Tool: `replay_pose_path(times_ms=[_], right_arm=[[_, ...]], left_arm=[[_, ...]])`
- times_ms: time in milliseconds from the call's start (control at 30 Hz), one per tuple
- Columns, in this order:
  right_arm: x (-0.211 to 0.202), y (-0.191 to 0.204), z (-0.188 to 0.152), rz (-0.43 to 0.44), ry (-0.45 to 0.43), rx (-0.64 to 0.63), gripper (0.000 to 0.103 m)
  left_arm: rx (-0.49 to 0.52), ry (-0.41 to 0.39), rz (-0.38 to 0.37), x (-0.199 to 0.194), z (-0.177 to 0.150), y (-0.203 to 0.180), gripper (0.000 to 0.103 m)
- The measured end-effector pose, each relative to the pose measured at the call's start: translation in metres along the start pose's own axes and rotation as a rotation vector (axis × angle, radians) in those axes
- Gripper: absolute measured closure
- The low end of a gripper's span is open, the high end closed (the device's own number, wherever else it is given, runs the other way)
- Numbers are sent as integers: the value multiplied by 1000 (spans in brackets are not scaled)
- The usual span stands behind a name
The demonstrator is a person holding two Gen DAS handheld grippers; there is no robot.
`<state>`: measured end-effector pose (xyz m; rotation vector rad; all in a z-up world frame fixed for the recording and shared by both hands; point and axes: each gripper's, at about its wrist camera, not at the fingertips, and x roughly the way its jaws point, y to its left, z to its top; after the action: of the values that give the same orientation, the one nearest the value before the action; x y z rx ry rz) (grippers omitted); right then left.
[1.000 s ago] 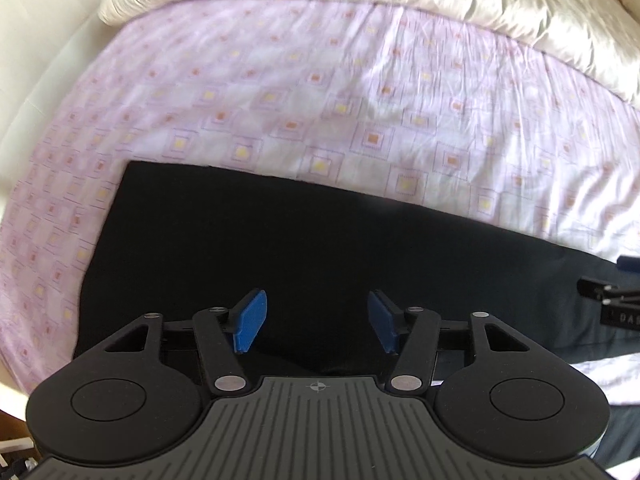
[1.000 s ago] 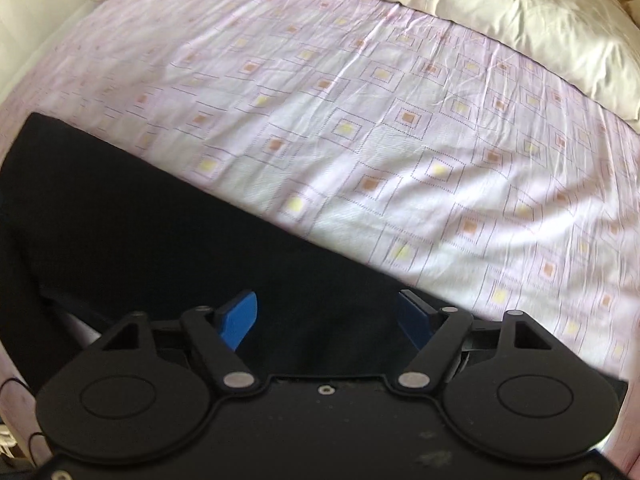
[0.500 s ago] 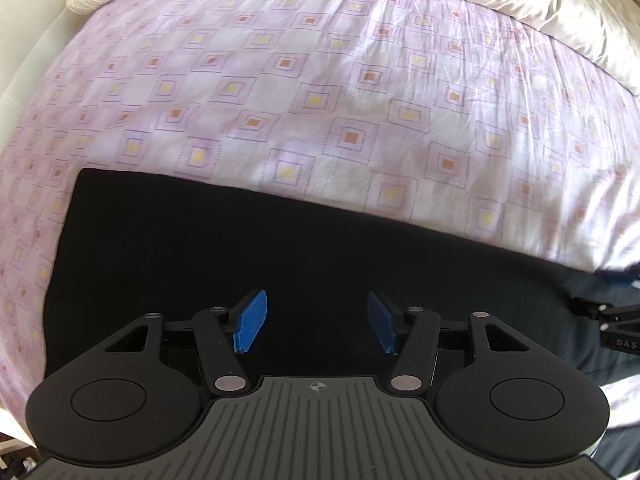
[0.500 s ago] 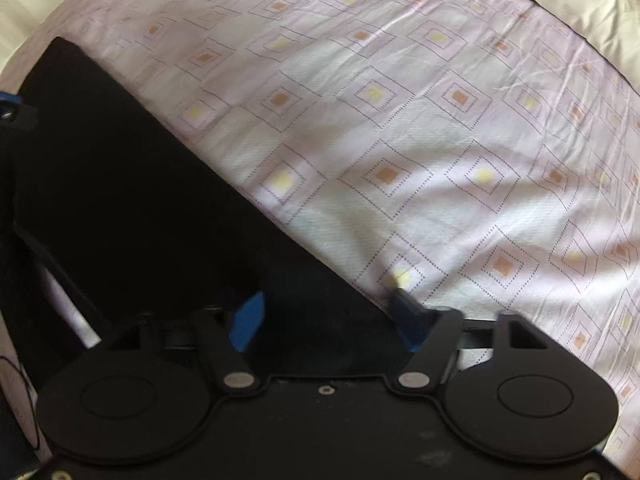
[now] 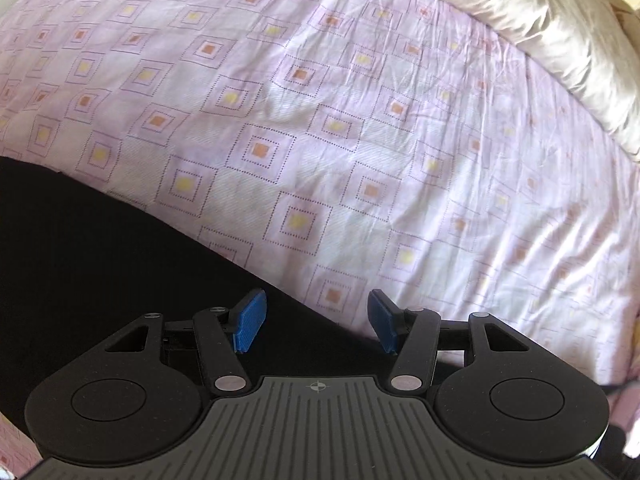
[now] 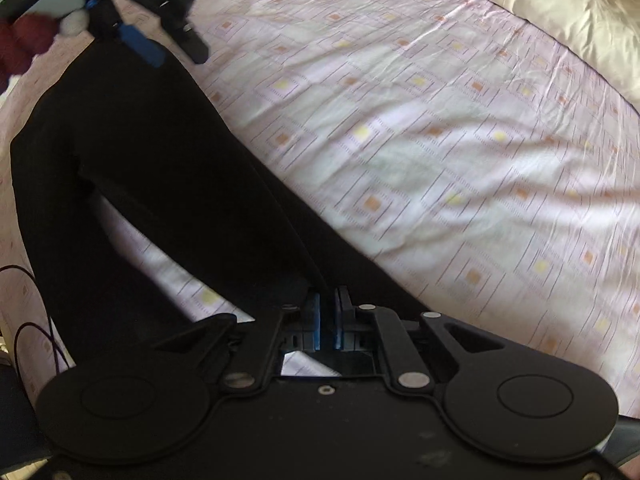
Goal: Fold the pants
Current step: 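Grasp the pant leg hems with both grippers and lift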
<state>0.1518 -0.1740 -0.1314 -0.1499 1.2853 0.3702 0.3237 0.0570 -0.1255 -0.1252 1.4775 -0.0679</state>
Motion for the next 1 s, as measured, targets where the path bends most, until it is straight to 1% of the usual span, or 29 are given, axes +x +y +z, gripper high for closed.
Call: replay_pose_path(times_ms=[100, 167, 200, 233, 267, 333, 367, 533, 667, 767, 833, 933, 1000], right_arm=[[5, 5, -6, -1, 0, 33, 95], [8, 4, -8, 2, -3, 60, 95], [8, 4, -8, 3, -7, 73, 95], [9, 3, -9, 6, -8, 86, 95], [9, 3, -9, 7, -8, 99, 95], [10, 1, -9, 6, -8, 121, 95], [10, 2, -10, 2, -9, 130, 95], [-5, 6, -19, -6, -42, 199, 95], [-22, 16, -37, -3, -70, 250, 94], [-31, 28, -55, 1, -78, 287, 92], [-33, 33, -66, 7, -73, 326, 90], [-35, 34, -84, 22, -75, 421, 87], [-39, 31, -96, 26, -90, 498, 73]], left_arm=[[8, 39, 22, 12, 2, -5, 48], [10, 81, 43, 24, 2, -6, 48], [8, 106, 52, 32, 3, -7, 50], [0, 123, 45, 38, 2, -6, 75], [-15, 131, 21, 43, 0, -3, 93], [-67, 90, -12, 40, -7, 5, 94], [-68, 68, -20, 35, -12, 6, 95], [38, -57, -17, -9, -56, 4, 96], [64, -116, -36, -44, -102, 13, 96], [77, -129, -36, -52, -139, 22, 96], [85, -96, -19, -44, -156, 26, 96], [68, -55, 2, -29, -176, 34, 96], [83, -49, 24, -21, -183, 34, 96]])
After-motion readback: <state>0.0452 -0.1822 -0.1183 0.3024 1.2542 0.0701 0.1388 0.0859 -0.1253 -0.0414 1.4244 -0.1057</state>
